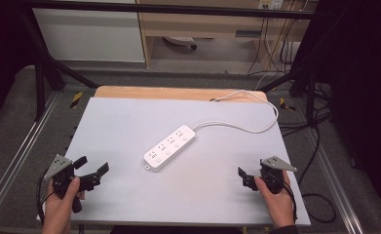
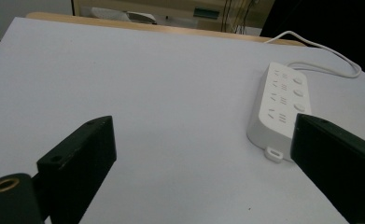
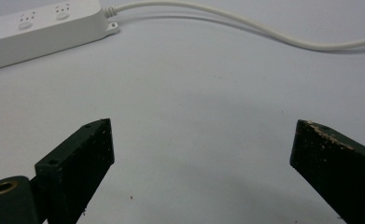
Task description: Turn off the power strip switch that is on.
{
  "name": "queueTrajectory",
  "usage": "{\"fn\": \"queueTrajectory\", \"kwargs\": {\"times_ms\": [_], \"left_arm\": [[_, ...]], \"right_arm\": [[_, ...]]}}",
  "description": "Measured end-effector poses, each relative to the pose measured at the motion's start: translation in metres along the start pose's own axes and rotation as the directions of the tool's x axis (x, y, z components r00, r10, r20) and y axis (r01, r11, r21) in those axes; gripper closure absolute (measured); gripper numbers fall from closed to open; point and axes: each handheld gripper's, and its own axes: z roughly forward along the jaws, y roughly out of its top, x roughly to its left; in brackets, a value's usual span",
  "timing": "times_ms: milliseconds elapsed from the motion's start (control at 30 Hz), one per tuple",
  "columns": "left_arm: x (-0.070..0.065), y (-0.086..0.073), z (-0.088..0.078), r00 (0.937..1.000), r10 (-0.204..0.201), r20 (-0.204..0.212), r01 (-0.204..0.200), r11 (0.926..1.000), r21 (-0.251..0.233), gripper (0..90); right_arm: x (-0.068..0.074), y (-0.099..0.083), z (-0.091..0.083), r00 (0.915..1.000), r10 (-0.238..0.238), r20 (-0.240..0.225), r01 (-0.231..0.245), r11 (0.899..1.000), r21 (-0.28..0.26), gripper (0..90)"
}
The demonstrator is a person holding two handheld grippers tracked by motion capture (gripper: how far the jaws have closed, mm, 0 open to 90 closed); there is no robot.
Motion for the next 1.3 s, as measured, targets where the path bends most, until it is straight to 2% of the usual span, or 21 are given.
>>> {"fn": "queueTrajectory", "kwargs": {"times_ms": [67,100,200,267,400,633,867,933,1067,1133,1300], "left_arm": [[0.000,0.000,-0.001,0.9999,0.014,0.005,-0.014,0.9999,-0.001,6.9],[-0.001,0.000,-0.002,0.9997,0.025,0.002,-0.025,0.9997,0.003,6.9],[-0.001,0.000,-0.001,0.9997,0.024,0.011,-0.024,0.9997,0.002,7.1],[-0.002,0.000,0.000,0.9994,0.031,0.015,-0.031,0.9995,0.002,7.1],[-0.005,0.000,0.001,0.9987,0.034,0.038,-0.034,0.9994,0.000,7.2],[-0.006,-0.001,0.003,0.9970,0.044,0.063,-0.045,0.9989,0.011,6.3],[-0.006,0.000,0.010,0.9945,0.054,0.090,-0.055,0.9984,0.014,6.1],[-0.004,0.002,0.021,0.9938,0.079,0.079,-0.081,0.9966,0.019,6.1],[-0.002,0.005,0.030,0.9940,0.081,0.074,-0.082,0.9965,0.013,6.8],[-0.001,0.005,0.030,0.9939,0.086,0.068,-0.088,0.9960,0.017,6.8],[0.001,0.002,0.025,0.9942,0.076,0.076,-0.079,0.9963,0.032,6.4]], "right_arm": [[0.000,0.001,-0.001,0.9999,0.007,0.011,-0.007,1.000,-0.007,6.5],[-0.002,0.000,-0.001,0.9991,0.025,0.033,-0.026,0.999,0.025,5.8],[-0.005,-0.002,0.000,0.9990,0.029,0.035,-0.030,0.999,0.036,5.6],[-0.005,0.000,-0.001,0.9986,0.042,0.033,-0.042,0.999,0.022,5.1],[-0.004,0.001,-0.002,0.9991,0.030,0.031,-0.030,0.999,0.015,4.4],[0.005,0.005,-0.006,0.9993,0.009,-0.036,-0.009,1.000,-0.012,3.2],[0.009,0.013,-0.007,0.9978,-0.020,-0.063,0.018,0.999,-0.036,5.0],[0.009,0.019,-0.007,0.9971,-0.018,-0.074,0.015,0.999,-0.042,5.5],[0.012,0.028,-0.008,0.9952,-0.038,-0.090,0.034,0.998,-0.047,6.0],[0.015,0.035,-0.006,0.9924,-0.054,-0.111,0.048,0.997,-0.056,5.5],[0.019,0.046,-0.001,0.9891,-0.075,-0.127,0.066,0.995,-0.070,3.8]]}}
